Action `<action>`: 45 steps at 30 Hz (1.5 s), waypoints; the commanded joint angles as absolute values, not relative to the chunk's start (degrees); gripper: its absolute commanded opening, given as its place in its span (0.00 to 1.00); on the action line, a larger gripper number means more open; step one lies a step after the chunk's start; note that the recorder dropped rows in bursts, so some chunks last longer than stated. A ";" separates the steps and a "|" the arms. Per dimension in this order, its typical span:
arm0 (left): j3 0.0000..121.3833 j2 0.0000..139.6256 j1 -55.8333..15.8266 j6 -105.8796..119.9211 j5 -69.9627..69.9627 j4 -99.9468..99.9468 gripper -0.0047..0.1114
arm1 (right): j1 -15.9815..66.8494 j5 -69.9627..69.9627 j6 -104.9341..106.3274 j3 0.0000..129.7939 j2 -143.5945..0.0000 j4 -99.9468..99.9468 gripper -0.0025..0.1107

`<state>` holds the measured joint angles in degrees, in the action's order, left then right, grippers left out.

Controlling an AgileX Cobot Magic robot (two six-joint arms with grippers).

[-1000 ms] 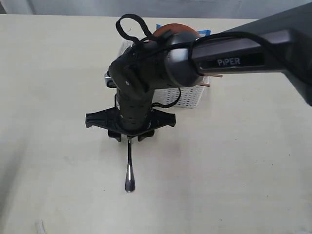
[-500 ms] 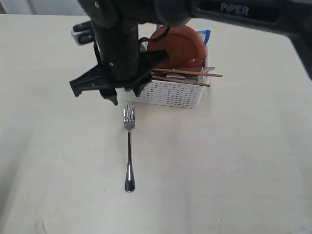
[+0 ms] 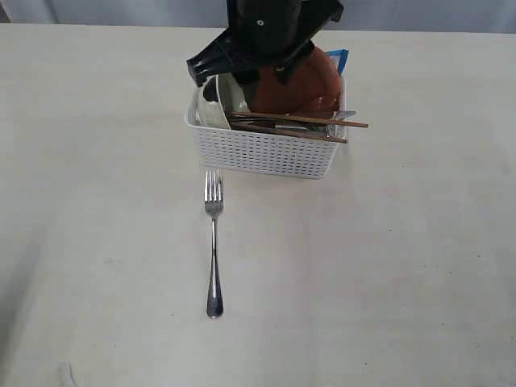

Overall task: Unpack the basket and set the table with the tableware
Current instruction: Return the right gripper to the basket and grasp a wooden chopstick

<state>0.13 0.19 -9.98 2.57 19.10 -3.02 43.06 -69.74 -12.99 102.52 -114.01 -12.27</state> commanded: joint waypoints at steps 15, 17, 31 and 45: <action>0.00 0.00 -9.84 2.55 18.85 -2.94 0.04 | 36.14 -69.96 -4.20 91.11 -111.59 -19.01 0.43; 0.00 0.00 -9.84 2.55 18.85 -2.94 0.04 | 36.14 -69.96 -1.40 90.86 -111.59 -19.27 0.43; 0.00 0.00 -9.84 2.55 18.85 -2.94 0.04 | 36.27 -67.74 10.42 90.86 -116.71 -17.66 0.43; 0.00 0.00 -9.84 2.55 18.85 -2.94 0.04 | 36.27 -69.96 8.52 99.11 -116.05 -19.48 0.43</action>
